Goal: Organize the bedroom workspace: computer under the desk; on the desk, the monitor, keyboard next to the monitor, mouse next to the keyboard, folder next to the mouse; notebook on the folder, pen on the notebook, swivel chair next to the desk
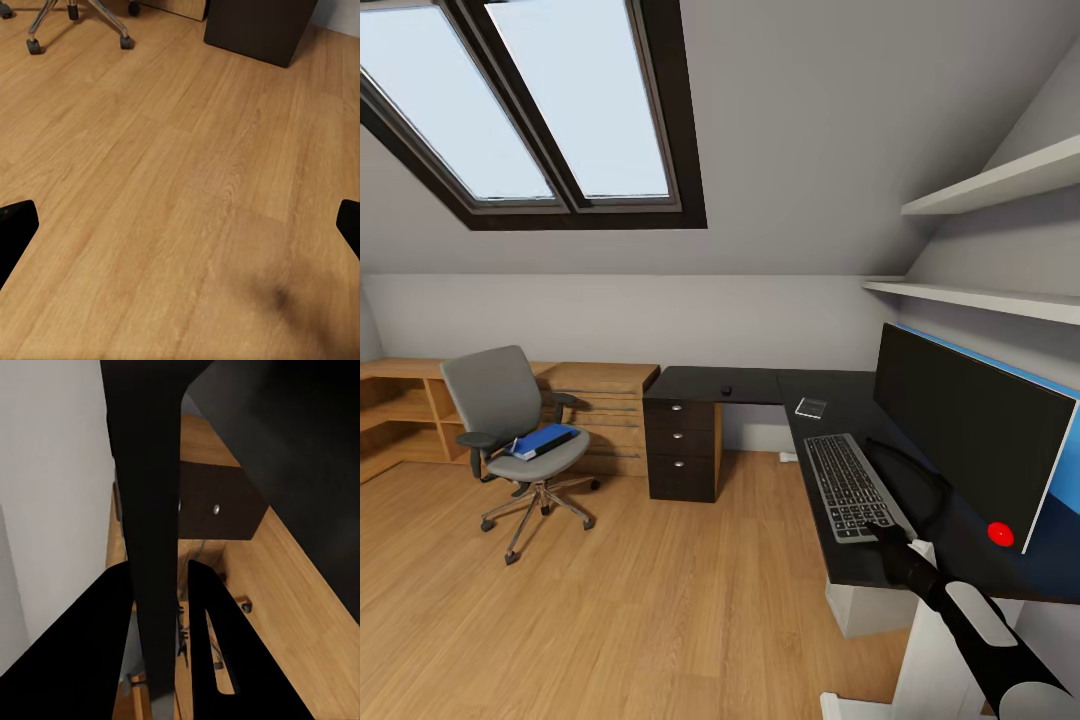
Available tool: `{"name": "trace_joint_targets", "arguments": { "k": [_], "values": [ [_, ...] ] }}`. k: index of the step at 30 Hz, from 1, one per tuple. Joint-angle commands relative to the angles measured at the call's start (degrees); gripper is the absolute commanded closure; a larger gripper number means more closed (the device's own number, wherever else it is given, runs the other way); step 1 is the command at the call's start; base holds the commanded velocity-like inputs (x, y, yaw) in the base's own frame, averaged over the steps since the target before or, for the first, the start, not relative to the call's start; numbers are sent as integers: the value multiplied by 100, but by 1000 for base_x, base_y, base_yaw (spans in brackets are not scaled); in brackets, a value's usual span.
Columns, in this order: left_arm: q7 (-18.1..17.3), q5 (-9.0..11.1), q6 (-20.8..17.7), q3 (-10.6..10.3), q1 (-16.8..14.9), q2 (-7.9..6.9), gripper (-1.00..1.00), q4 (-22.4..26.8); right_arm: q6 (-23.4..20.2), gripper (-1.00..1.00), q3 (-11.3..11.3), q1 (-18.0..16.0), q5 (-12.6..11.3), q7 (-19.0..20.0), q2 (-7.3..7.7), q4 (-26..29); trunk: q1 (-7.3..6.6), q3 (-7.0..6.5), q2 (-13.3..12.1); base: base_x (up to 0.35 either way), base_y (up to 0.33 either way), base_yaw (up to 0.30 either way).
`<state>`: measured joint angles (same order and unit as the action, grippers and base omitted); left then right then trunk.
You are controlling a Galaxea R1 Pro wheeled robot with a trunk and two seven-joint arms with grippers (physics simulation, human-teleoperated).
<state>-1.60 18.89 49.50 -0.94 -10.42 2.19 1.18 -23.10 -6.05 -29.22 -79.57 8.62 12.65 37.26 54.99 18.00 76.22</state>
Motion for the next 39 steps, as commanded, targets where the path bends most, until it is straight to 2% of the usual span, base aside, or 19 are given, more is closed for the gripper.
{"name": "trace_joint_targets", "arguments": {
  "k": [1, 21, 29, 39],
  "values": [
    [-18, 36, 15, -12, -4, -2, -100, -4, -37, 100, -23, -4, -19, 8, -4, -3, 0, 7, 4, 0, 0, 0],
    [-16, 36, 15, -12, -4, -8, -100, -4, -10, 100, -28, -4, -17, 3, -43, -42, 0, 7, 4, 91, 0, 0],
    [-16, 36, 15, -12, -4, -8, -100, -4, -10, 100, -37, -4, -225, 0, -43, -51, 0, 7, 4, 1, 0, 0],
    [-16, 36, 15, -12, -4, -8, -100, -4, -5, 100, -21, -4, -260, 0, -43, -201, 0, 7, 4, 47, -34, 0]
  ]
}}
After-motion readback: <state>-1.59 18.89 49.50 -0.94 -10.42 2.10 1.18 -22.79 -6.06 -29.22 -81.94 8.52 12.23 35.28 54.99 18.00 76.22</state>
